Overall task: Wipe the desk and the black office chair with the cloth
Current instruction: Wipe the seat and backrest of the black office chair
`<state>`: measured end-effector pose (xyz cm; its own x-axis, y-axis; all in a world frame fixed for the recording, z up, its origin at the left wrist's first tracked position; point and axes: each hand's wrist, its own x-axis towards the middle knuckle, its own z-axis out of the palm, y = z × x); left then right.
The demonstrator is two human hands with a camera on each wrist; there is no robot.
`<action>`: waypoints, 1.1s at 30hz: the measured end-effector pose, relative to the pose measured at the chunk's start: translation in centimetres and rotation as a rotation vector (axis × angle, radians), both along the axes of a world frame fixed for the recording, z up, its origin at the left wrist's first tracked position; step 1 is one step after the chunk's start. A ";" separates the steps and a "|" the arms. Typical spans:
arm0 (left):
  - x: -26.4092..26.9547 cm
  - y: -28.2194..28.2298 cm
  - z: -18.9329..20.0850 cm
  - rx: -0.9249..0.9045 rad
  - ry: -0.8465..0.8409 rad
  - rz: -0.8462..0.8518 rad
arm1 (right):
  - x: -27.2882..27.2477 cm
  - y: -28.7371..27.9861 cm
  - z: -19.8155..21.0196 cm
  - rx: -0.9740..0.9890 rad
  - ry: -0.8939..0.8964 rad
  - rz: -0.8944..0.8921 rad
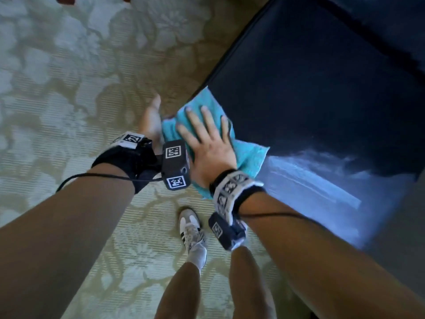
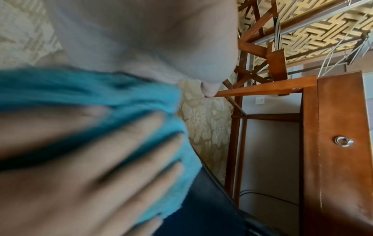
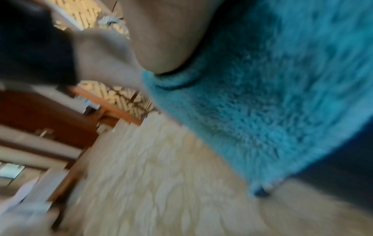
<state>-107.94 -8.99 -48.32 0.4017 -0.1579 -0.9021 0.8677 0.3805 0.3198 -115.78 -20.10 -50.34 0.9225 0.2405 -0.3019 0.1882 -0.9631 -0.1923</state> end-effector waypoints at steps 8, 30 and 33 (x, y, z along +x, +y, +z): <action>-0.8 -0.5 0.2 0.063 -0.099 -0.088 | 2.2 -3.5 -0.2 0.024 -0.021 -0.007; -2.0 3.1 -3.3 0.255 -0.062 -0.211 | -4.4 4.7 -2.1 -0.261 -0.087 0.247; -3.0 2.8 -3.7 0.334 -0.104 -0.262 | -5.3 3.3 -3.4 -0.298 -0.152 0.298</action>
